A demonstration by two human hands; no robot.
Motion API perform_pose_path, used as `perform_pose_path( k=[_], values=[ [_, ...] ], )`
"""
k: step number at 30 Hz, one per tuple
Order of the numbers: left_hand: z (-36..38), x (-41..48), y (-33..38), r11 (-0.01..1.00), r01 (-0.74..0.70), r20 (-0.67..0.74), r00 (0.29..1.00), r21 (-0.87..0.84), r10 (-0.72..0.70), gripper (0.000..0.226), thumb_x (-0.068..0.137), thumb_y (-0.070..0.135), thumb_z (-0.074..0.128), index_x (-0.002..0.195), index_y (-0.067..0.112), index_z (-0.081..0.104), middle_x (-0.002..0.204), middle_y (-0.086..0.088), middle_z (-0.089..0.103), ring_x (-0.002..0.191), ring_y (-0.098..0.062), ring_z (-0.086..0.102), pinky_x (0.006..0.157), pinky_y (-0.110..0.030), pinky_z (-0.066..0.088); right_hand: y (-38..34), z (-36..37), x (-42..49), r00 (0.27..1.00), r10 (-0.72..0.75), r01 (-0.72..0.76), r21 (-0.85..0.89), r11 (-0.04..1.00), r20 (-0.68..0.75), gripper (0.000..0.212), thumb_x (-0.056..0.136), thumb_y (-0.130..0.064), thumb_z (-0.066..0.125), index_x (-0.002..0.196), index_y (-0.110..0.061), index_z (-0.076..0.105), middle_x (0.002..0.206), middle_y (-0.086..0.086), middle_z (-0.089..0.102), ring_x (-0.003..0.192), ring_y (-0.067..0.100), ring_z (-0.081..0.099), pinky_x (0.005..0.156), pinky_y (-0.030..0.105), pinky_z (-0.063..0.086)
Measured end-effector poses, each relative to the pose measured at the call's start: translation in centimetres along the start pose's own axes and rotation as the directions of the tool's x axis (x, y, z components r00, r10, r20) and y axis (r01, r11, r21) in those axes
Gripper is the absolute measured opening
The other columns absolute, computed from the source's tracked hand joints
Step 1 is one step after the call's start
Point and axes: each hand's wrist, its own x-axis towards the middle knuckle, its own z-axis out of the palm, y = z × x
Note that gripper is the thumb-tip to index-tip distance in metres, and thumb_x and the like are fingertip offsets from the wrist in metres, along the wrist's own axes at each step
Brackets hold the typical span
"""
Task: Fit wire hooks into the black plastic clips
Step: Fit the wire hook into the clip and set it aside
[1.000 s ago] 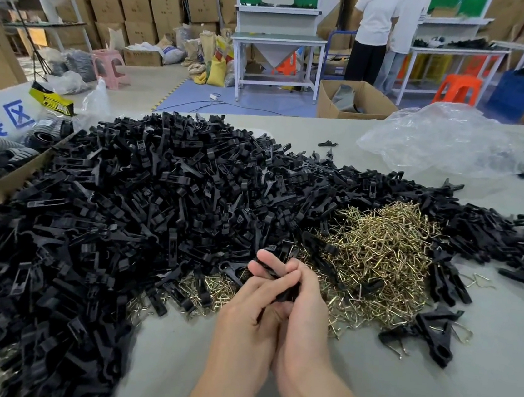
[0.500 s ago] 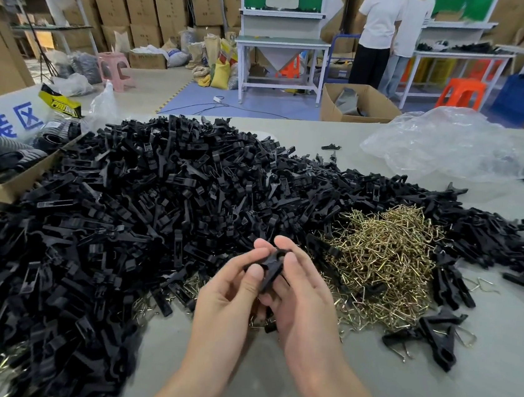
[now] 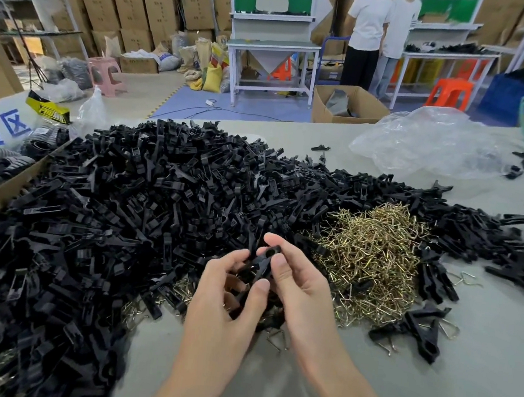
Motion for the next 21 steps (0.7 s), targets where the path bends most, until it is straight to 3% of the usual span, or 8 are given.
perform_pose_path(
  k=[3, 7, 11, 13, 16, 19, 21],
  values=[
    [-0.4, -0.1, -0.3, 1.000, 0.018, -0.033, 0.999, -0.017, -0.019, 0.029, 0.080, 0.063, 0.061, 0.100, 0.044, 0.054, 0.103, 0.022, 0.062, 0.077, -0.011, 0.061, 0.064, -0.013, 0.045, -0.4, -0.7, -0.2, 0.999, -0.009, 0.014, -0.103, 0.995, 0.042, 0.028, 0.099, -0.021, 0.061, 0.116, -0.039, 0.072, 0.107, -0.004, 0.075, 0.102, 0.008, 0.070, 0.091, 0.022, 0.054],
    [-0.6, -0.6, 0.0, 0.997, -0.066, 0.004, 0.998, -0.046, 0.066, 0.020, 0.092, 0.050, 0.057, 0.080, 0.035, 0.057, 0.107, 0.017, 0.062, 0.071, -0.008, 0.061, 0.057, -0.007, 0.045, -1.2, -2.1, -0.6, 0.990, 0.034, -0.011, -0.166, 0.986, 0.139, 0.028, 0.094, -0.018, 0.070, 0.114, -0.037, 0.074, 0.101, -0.004, 0.075, 0.092, 0.004, 0.065, 0.088, 0.025, 0.054],
    [-0.3, -1.3, 0.3, 0.990, -0.133, 0.113, 0.986, 0.053, 0.126, 0.009, 0.085, 0.044, 0.055, 0.083, 0.036, 0.059, 0.108, 0.020, 0.063, 0.075, -0.012, 0.063, 0.058, -0.013, 0.046, -2.3, -4.6, -2.0, 0.985, 0.051, -0.009, -0.247, 0.969, 0.163, 0.027, 0.092, -0.025, 0.074, 0.111, -0.044, 0.074, 0.106, -0.018, 0.074, 0.094, -0.005, 0.066, 0.083, 0.011, 0.047],
    [0.6, -1.8, 0.7, 0.980, -0.186, 0.170, 0.971, 0.076, 0.171, 0.006, 0.089, 0.042, 0.058, 0.085, 0.038, 0.060, 0.110, 0.021, 0.065, 0.075, -0.010, 0.062, 0.063, -0.013, 0.045, -2.8, -6.4, -3.1, 0.988, 0.032, 0.016, -0.306, 0.952, 0.154, 0.027, 0.091, -0.031, 0.073, 0.113, -0.048, 0.072, 0.111, -0.021, 0.072, 0.096, -0.005, 0.066, 0.083, 0.010, 0.047],
    [2.8, -3.0, 2.2, 0.966, -0.253, 0.249, 0.940, 0.051, 0.233, 0.007, 0.091, 0.043, 0.061, 0.086, 0.039, 0.060, 0.113, 0.018, 0.066, 0.081, -0.008, 0.063, 0.069, -0.017, 0.046, -3.6, -9.5, -5.1, 0.992, 0.016, 0.027, -0.337, 0.941, 0.124, 0.037, 0.083, -0.045, 0.071, 0.118, -0.056, 0.065, 0.109, -0.021, 0.069, 0.086, -0.001, 0.064, 0.086, 0.023, 0.054],
    [6.6, -3.9, 5.0, 0.959, -0.284, 0.296, 0.916, 0.003, 0.271, 0.011, 0.093, 0.045, 0.059, 0.085, 0.037, 0.059, 0.113, 0.018, 0.065, 0.092, -0.010, 0.063, 0.075, -0.021, 0.047, -5.1, -13.5, -7.3, 1.000, -0.021, 0.018, -0.214, 0.977, -0.013, 0.044, 0.079, -0.044, 0.074, 0.120, -0.053, 0.064, 0.110, -0.016, 0.069, 0.088, 0.012, 0.064, 0.088, 0.040, 0.056],
    [10.2, -4.0, 7.8, 0.960, -0.279, 0.321, 0.906, -0.037, 0.275, 0.012, 0.096, 0.043, 0.057, 0.085, 0.038, 0.058, 0.109, 0.020, 0.064, 0.094, -0.009, 0.063, 0.076, -0.022, 0.047, -6.9, -16.7, -8.3, 0.982, -0.059, 0.034, -0.136, 0.990, -0.179, 0.035, 0.087, -0.033, 0.073, 0.119, -0.047, 0.068, 0.110, -0.010, 0.070, 0.088, 0.014, 0.067, 0.082, 0.035, 0.056]
  ],
)
